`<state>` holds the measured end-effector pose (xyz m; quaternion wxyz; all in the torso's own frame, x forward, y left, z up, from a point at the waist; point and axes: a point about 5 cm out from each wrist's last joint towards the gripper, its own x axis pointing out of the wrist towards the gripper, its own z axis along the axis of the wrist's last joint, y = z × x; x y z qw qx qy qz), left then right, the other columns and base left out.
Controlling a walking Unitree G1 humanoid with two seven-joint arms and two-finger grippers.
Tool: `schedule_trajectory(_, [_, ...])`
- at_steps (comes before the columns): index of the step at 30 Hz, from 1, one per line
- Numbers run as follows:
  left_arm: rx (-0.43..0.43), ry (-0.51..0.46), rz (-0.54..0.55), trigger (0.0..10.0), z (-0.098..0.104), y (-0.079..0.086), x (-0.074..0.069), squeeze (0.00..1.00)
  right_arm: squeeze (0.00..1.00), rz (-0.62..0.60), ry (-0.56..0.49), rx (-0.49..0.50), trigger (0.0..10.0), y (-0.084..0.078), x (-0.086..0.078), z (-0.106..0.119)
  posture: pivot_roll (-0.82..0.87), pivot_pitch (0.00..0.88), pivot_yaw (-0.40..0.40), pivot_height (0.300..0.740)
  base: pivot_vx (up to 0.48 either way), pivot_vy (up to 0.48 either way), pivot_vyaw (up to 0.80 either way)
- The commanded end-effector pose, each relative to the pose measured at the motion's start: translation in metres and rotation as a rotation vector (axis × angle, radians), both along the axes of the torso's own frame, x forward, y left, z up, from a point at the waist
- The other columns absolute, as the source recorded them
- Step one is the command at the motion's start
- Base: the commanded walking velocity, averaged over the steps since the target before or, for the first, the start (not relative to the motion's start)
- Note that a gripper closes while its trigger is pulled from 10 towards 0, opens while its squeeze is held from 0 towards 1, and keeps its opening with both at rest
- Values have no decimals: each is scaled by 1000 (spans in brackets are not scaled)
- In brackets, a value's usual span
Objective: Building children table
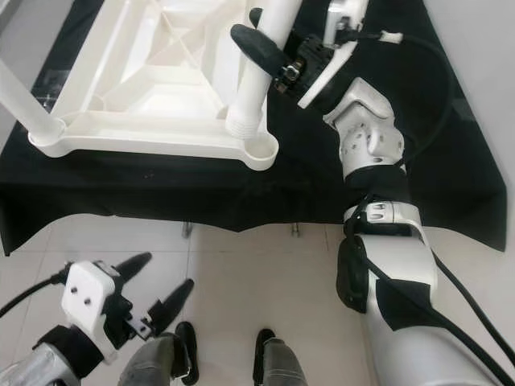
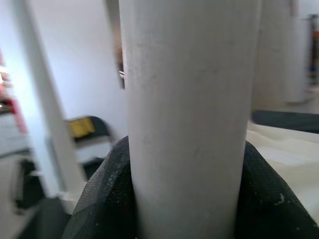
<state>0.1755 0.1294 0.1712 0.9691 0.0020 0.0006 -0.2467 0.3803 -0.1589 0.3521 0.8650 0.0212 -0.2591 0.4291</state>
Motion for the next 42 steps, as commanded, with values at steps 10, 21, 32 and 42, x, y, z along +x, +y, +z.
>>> schedule_trajectory(10, [-49,-174,134,10000,36,13,53,0,0,-206,147,102,10000,10,-28,-27,46,173,-55,740,92,0,-128])
schedule_trajectory(21, [-65,-212,110,10000,46,4,68,0,0,-226,85,104,10000,17,-35,-18,45,114,-51,740,313,0,-344])
schedule_trajectory(32, [15,-130,74,10000,22,-1,64,0,0,-148,54,99,10000,20,-48,-19,65,96,-35,740,225,0,145])
schedule_trajectory(42, [62,-5,50,10000,-13,-1,46,0,0,-32,27,-15,10000,17,-61,-27,62,107,-24,740,0,-71,0])
